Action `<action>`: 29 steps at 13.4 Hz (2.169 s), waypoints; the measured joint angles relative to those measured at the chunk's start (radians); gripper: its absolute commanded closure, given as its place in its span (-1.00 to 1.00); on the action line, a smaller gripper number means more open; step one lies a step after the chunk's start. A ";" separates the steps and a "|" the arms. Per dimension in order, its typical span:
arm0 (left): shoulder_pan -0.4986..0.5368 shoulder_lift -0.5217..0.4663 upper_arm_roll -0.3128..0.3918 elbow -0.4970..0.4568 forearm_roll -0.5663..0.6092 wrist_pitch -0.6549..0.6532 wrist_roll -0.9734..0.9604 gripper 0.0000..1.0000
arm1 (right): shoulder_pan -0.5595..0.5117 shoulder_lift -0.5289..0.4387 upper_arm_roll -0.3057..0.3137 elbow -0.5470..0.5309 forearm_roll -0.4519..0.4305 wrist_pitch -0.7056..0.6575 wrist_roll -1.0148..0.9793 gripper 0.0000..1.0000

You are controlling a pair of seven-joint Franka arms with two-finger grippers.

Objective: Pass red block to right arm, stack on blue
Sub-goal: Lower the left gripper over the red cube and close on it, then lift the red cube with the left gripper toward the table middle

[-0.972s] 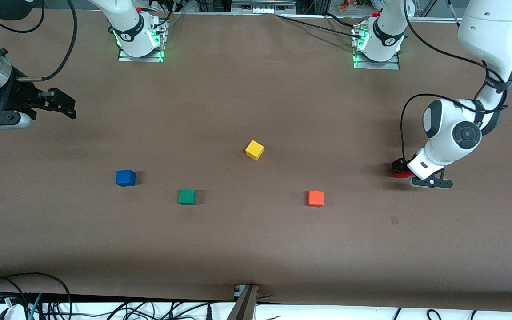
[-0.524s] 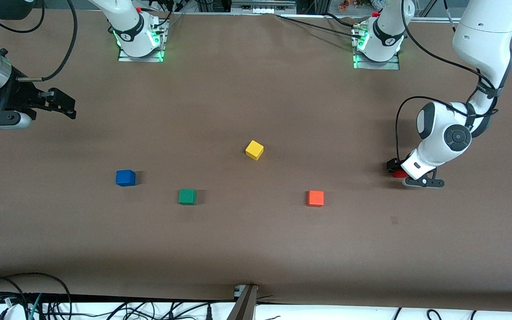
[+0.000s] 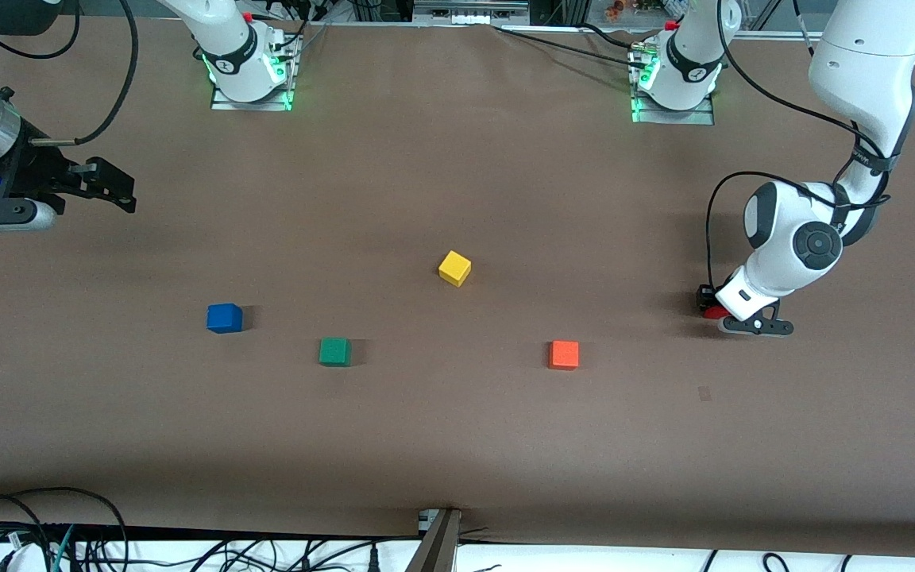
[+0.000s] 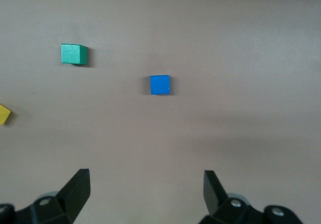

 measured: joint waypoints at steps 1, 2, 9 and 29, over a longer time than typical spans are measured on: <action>0.000 -0.019 -0.019 0.015 0.000 -0.036 0.000 0.79 | 0.000 0.000 0.000 0.000 0.000 0.000 0.000 -1.00; 0.000 -0.045 -0.044 0.039 0.000 -0.089 0.000 0.78 | 0.000 0.000 0.000 0.000 0.000 0.000 0.000 -1.00; -0.005 -0.131 -0.132 0.343 -0.018 -0.490 0.085 0.77 | 0.000 0.000 0.000 0.000 0.000 0.000 0.000 -1.00; -0.053 -0.074 -0.189 0.447 -1.022 -0.506 1.234 0.73 | 0.000 0.000 0.000 0.000 0.000 0.000 0.000 -1.00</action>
